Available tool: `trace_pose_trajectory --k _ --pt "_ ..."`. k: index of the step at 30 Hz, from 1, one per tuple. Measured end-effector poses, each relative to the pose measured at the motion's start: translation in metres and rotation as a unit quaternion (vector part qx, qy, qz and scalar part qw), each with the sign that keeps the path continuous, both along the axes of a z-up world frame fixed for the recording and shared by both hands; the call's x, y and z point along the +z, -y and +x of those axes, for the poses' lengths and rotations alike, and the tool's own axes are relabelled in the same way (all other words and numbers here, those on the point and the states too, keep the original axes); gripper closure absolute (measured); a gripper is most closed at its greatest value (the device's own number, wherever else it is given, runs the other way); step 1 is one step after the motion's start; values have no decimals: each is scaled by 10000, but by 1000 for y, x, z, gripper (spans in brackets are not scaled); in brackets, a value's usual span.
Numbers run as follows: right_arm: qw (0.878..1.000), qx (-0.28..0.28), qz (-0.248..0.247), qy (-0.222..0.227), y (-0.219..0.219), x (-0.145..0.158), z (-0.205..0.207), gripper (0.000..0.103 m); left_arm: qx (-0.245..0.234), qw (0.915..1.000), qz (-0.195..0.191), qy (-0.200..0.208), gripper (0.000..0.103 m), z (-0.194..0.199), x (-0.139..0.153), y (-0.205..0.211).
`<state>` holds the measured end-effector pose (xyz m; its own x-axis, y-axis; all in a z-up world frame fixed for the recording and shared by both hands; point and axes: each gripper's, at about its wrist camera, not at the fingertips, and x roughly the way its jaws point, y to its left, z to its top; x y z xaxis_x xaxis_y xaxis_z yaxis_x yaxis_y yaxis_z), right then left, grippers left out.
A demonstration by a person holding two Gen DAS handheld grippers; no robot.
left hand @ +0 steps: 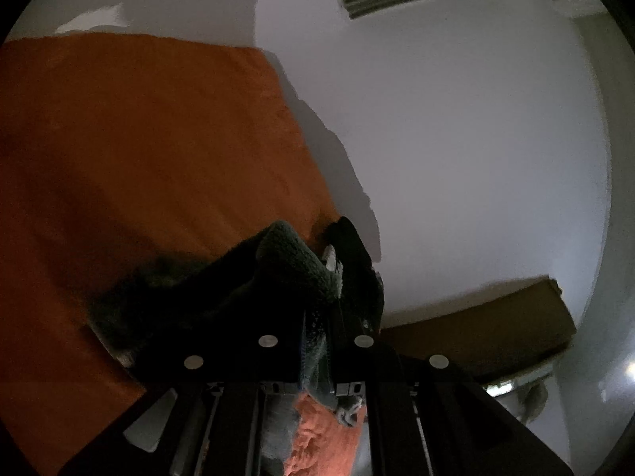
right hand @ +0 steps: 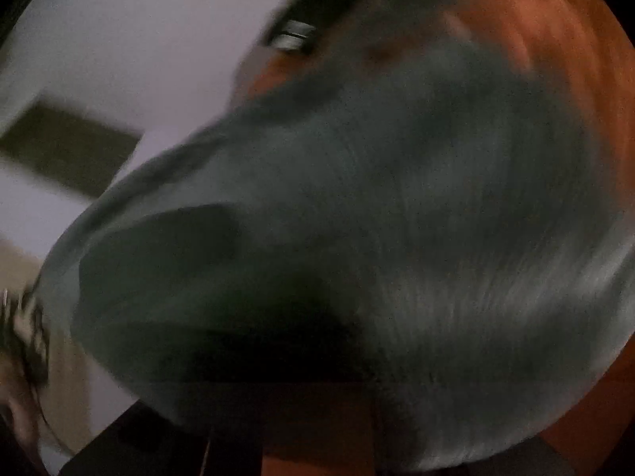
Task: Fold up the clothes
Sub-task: 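Lift and shake out the grey garment with both grippers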
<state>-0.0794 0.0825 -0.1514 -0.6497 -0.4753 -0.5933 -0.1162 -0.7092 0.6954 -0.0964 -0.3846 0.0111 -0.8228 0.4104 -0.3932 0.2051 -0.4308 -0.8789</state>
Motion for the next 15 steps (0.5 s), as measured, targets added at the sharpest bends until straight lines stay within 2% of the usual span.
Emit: trace_pose_trajectory --k 3,6,9,12,14,15 --pt "9951 342 863 -340 -34 43 0 97 189 9995 131 199 94 1 -15 17" --pt "9846 385 1619 -532 -70 80 -3 97 311 9983 295 390 94 1 -33 30" --pt "9658 352 2490 -635 -106 113 -19 97 460 9954 606 585 94 4 -53 44" --pt "9403 1 3326 -721 -162 147 -11 97 690 9938 581 651 94 14 -59 55" --pt "9302 -271 3598 -671 -213 161 -17 96 716 9931 580 719 94 16 -66 62" --pt "9294 -358 3620 -628 -237 170 -12 96 717 9929 580 753 94 17 -69 66"
